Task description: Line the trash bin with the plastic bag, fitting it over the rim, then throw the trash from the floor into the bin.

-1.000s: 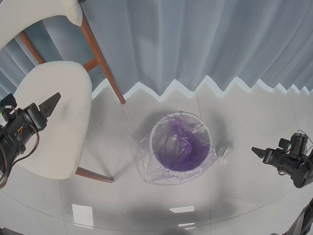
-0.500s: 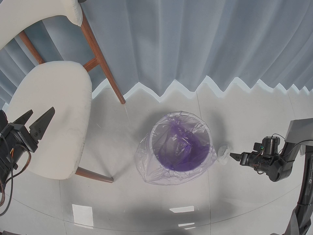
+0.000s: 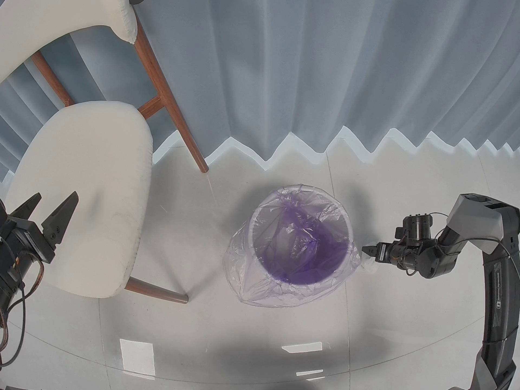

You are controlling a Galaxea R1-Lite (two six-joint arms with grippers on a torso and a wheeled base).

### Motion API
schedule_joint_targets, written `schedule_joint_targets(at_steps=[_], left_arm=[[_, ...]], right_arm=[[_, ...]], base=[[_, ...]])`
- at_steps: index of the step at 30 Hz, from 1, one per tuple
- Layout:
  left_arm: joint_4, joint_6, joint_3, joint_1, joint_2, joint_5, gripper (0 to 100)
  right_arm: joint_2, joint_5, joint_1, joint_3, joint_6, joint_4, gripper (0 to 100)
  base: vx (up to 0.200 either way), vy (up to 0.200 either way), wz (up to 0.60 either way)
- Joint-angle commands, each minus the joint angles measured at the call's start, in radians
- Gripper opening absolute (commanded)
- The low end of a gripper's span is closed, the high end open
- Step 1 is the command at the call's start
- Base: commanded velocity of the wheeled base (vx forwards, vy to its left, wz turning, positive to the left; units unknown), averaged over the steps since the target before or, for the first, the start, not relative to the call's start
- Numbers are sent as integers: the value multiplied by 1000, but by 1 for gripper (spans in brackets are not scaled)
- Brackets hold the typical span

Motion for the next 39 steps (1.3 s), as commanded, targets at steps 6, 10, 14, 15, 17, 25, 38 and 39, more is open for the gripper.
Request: schedule_joint_targets(at_steps=[6,10,14,15,17,25,38,39], left_arm=[[1,1,17,68,-51,0,100],[1,1,26,77,-67,0,100],[4,3,46,77,-94,0,100],[4,3,49,77,-97,0,100],[4,3,51,77,-100,0,100],[8,7,57,91,-113,2,100],[15,12,101,129,-182,13,100],[15,12,101,129,-182,13,100]], right_arm=[[90,-28,19,-230,1,202,100],[93,-28,19,-241,-1,207,0],[95,-28,19,-253,2,227,0],[93,-27,17,-252,2,227,0],[92,-28,16,-242,1,221,0],[-48,-27,-41,-57,2,100,0],[-655,-22,-96,624,128,-235,0],[-726,-22,-61,680,134,-269,0]], base=[[0,0,0],[0,0,0],[0,0,0],[0,0,0],[0,0,0],[0,0,0],[0,0,0],[0,0,0]])
